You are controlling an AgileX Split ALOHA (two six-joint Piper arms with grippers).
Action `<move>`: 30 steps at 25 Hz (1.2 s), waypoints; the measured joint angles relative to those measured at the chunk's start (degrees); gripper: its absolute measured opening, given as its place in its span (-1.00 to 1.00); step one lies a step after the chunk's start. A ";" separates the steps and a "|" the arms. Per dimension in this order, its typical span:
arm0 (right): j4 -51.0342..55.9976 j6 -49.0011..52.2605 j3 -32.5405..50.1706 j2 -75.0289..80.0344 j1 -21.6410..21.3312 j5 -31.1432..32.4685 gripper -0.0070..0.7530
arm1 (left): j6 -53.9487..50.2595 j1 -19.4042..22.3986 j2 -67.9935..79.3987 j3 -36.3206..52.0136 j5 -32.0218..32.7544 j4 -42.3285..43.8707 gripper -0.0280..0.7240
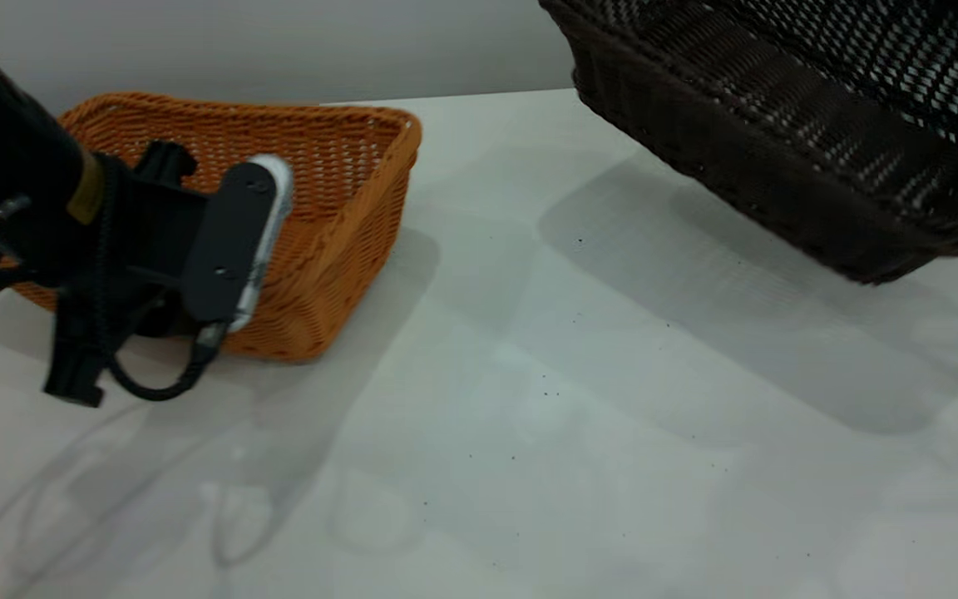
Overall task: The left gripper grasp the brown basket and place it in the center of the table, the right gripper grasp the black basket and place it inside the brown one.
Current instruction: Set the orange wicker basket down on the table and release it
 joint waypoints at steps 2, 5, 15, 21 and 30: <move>-3.50 1.01 -3.71 0.00 -0.28 3.63 -0.64 | -0.84 -2.18 -0.06 0.00 -0.65 -2.38 -0.68; -9.83 3.46 -9.82 0.00 -0.28 8.85 -0.64 | -2.05 -6.09 -0.06 -0.16 -0.79 -5.28 -0.68; -13.64 4.44 -17.93 0.28 0.55 13.84 -0.64 | -14.45 -20.61 -0.06 -0.30 2.90 -12.72 -0.68; -13.65 4.20 -17.87 0.28 1.63 13.42 -0.64 | -22.83 -27.98 1.42 -3.13 3.30 -13.73 -0.68; -13.91 4.12 -17.82 0.28 1.74 13.71 -0.64 | -30.74 -32.44 7.96 -15.01 8.75 -13.80 -0.68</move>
